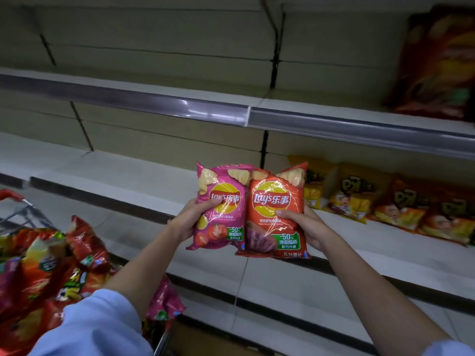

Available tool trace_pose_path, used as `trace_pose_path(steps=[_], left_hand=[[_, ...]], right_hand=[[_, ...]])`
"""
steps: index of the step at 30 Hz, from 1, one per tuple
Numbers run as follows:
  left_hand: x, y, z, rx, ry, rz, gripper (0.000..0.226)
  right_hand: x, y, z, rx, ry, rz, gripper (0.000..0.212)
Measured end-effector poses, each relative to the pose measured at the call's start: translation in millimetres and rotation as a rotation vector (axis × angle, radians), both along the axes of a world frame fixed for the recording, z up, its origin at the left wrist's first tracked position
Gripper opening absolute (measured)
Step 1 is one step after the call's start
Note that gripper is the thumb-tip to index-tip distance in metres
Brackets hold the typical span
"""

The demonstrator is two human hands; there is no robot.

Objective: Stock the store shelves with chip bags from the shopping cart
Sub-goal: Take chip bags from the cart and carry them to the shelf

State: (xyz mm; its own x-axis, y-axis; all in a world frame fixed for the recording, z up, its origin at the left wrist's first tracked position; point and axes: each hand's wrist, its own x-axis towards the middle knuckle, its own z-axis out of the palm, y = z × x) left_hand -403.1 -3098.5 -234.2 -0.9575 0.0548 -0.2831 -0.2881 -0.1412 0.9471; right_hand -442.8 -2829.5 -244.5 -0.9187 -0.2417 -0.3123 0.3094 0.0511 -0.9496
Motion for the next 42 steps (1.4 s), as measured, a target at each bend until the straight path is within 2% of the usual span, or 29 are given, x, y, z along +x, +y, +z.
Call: trace_pose_path(steps=[9,18,23,27,32,37,42], left_hand=[[6.8,66.4,-1.5,0.002,0.01,-0.104,0.053],[11.6,139.9,6.2,-0.009,-0.013,-0.21,0.046],[13.5,199.4,8.9,-0.009,-0.004,-0.289,0.044],[12.5,249.1,13.5,-0.003,0.025,-0.363,0.052],[15.1,312.7,17.6,-0.015,0.006,-0.462,0.028],[24.7,369.1,20.5,-0.017,0.015,-0.602,0.023],[39.2,422.5,17.9,-0.004,0.019,-0.772,0.04]], right_hand=[[30.3,68.2,-3.0,-0.032,-0.013,-0.084,0.076],[67.5,142.2,-3.8,-0.056,-0.025,-0.209,0.06],[90.6,199.4,-2.5,-0.035,-0.01,-0.323,0.069],[116.6,242.4,4.4,-0.011,0.004,-0.404,0.065],[158.2,292.9,12.9,-0.013,0.033,-0.522,0.065],[203.0,331.4,16.1,-0.027,0.063,-0.646,0.077],[250.3,362.4,12.8,-0.031,0.057,-0.785,0.071]])
